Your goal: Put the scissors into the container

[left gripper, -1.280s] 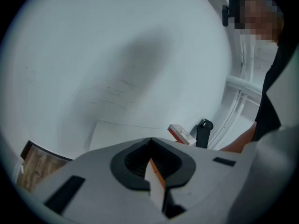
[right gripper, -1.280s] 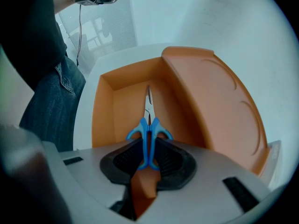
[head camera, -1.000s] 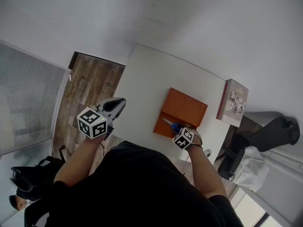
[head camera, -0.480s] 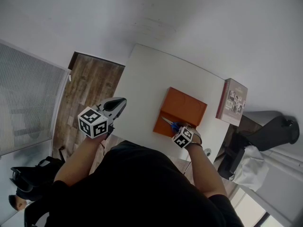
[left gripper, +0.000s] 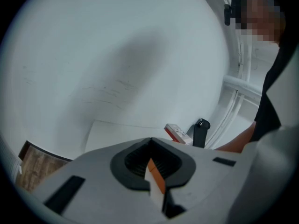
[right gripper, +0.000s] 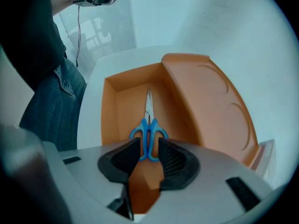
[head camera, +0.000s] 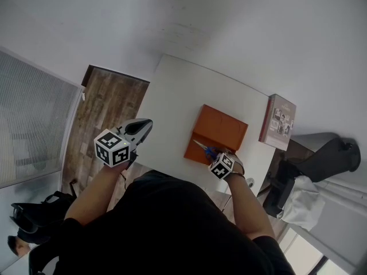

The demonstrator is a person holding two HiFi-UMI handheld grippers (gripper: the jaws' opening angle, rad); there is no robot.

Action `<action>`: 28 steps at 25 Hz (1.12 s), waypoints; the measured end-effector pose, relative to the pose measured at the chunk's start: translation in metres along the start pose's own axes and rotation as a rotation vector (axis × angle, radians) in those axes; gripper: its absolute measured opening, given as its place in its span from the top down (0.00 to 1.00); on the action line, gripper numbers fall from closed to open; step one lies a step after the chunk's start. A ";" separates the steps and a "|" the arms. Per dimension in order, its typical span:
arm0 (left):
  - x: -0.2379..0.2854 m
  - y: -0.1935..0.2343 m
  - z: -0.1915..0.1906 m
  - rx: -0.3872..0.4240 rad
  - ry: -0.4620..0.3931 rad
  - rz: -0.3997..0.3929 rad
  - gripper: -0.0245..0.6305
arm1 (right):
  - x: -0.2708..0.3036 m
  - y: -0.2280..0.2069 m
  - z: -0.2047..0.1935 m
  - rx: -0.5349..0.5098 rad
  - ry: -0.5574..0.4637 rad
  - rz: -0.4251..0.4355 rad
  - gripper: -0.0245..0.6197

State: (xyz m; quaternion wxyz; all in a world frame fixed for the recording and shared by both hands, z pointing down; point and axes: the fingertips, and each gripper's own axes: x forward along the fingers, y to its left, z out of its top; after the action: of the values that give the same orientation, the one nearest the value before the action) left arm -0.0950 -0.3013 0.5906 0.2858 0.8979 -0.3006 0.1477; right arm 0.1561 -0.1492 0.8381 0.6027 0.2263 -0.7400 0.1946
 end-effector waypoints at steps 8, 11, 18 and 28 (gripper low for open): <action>-0.005 -0.019 0.002 0.023 -0.016 -0.019 0.95 | -0.030 0.000 0.003 0.035 -0.061 -0.046 0.77; -0.007 -0.028 0.002 0.032 -0.023 -0.026 0.95 | -0.043 -0.001 0.003 0.053 -0.087 -0.066 0.77; -0.011 -0.052 0.002 0.057 -0.038 -0.049 0.95 | -0.080 0.000 0.004 0.088 -0.152 -0.119 0.78; -0.015 -0.092 0.001 0.097 -0.057 -0.087 0.95 | -0.146 -0.001 -0.008 0.182 -0.269 -0.213 0.78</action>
State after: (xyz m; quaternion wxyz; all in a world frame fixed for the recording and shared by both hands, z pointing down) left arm -0.0494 -0.2348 0.5440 0.2395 0.9267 -0.2617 0.1237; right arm 0.1879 -0.1307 0.6968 0.4925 0.3810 -0.7651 0.1639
